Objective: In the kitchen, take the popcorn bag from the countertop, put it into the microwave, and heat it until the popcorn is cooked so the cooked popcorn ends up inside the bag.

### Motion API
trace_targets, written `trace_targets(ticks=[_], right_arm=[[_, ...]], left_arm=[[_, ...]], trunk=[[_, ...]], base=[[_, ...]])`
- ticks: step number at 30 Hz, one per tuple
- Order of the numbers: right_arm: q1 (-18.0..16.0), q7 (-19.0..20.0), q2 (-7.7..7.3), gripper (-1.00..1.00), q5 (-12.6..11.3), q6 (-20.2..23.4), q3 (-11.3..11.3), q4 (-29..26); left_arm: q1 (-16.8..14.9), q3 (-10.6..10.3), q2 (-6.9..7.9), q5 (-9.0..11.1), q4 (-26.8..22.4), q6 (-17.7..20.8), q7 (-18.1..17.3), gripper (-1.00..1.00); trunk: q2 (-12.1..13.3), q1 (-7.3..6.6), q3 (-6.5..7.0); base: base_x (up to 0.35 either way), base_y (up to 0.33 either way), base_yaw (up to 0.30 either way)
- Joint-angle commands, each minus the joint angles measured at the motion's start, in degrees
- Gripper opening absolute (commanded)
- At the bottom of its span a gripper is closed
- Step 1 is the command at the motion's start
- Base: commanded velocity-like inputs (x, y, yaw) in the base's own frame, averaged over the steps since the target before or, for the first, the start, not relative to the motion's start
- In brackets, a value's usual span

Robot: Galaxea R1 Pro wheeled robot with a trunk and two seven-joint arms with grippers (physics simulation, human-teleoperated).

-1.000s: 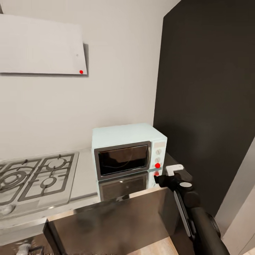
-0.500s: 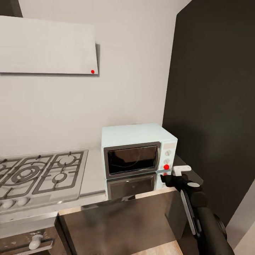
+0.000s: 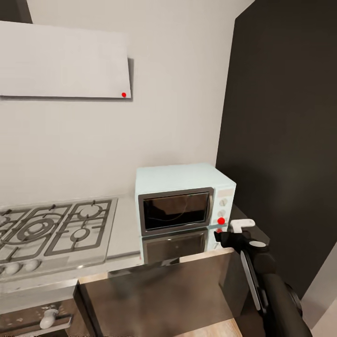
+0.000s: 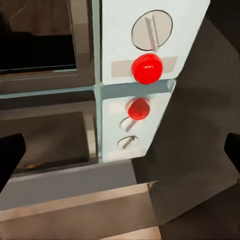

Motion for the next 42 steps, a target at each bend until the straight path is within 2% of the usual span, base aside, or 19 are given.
trace_targets(ticks=[1,8,9,11,13,15,18,20,24,27,29,31,42], right_arm=[[0.0,0.6,0.12,1.0,0.6,0.4,-0.1,-0.1],[0.0,0.6,0.19,1.0,0.6,0.9,-0.5,-0.1],[0.0,0.8,0.07,1.0,0.6,0.5,-2.3,-0.1],[0.0,1.0,-0.01,1.0,0.6,0.1,-3.6,0.0],[-0.1,1.0,-0.08,1.0,0.5,-0.8,-6.0,0.3],[-1.2,1.1,-1.0,1.0,0.3,-1.7,-7.0,0.6],[-7.0,1.8,-3.75,1.0,0.0,-2.1,-7.9,6.2],[-9.8,2.1,-5.82,1.0,-1.7,-3.2,-9.5,10.4],[-12.0,2.3,-7.2,1.0,-5.6,-4.8,-10.8,12.5],[-12.4,4.6,-6.88,1.0,-5.8,-5.1,-10.2,14.1],[-12.4,8.5,-6.88,1.0,-5.3,-5.2,-10.2,13.8],[-12.4,9.7,-6.88,1.0,-5.0,-5.2,-10.3,13.8],[-12.4,9.7,-6.77,1.0,-4.7,-5.3,-10.4,14.3]], left_arm=[[0.0,-0.4,0.03,0.6,0.0,0.3,-0.2,1.0],[0.0,-0.4,0.03,0.6,0.0,0.3,-0.2,1.0],[0.0,-0.4,0.03,0.6,0.0,0.2,-0.2,1.0],[0.0,-0.4,0.03,0.6,0.0,0.3,-0.2,1.0],[0.0,-0.5,0.03,0.6,-0.1,0.3,-0.2,1.0],[0.0,-0.5,0.03,0.6,-0.1,0.3,-0.2,1.0],[0.0,-0.5,0.01,0.6,-0.1,0.2,-0.2,1.0],[0.0,-0.5,0.02,0.6,-0.1,0.3,-0.2,1.0],[0.0,-0.5,0.03,0.6,-0.1,0.2,-0.2,1.0],[0.0,-0.5,0.03,0.6,-0.1,0.2,-0.2,1.0],[0.0,-0.5,0.03,0.6,-0.1,0.2,-0.2,1.0],[0.0,-0.5,0.03,0.6,-0.1,0.3,-0.2,1.0],[0.0,-0.4,0.02,0.8,0.0,0.3,-0.1,1.0]], trunk=[[-0.1,0.01,-0.08],[-0.1,0.01,-0.08],[-0.1,0.01,-0.08],[-0.1,0.01,-0.08],[-0.1,0.01,-0.08],[-0.1,0.01,-0.08],[-0.1,0.01,-0.08],[-0.1,0.01,-0.08],[-0.1,0.01,-0.08],[-0.1,0.01,-0.08],[-0.1,0.01,-0.08],[-0.1,0.01,-0.08],[-0.1,0.01,-0.08]], base=[[0.0,0.0,0.205],[0.0,0.0,0.239],[0.0,0.0,0.056],[0.0,0.0,0.03],[0.0,0.0,0.009],[0.0,0.0,0.003],[0.0,0.0,0.0],[0.0,0.0,0.0],[0.0,0.0,0.0],[0.0,0.0,0.0],[0.0,0.0,0.0],[0.0,0.0,0.0],[0.0,0.0,0.0]])
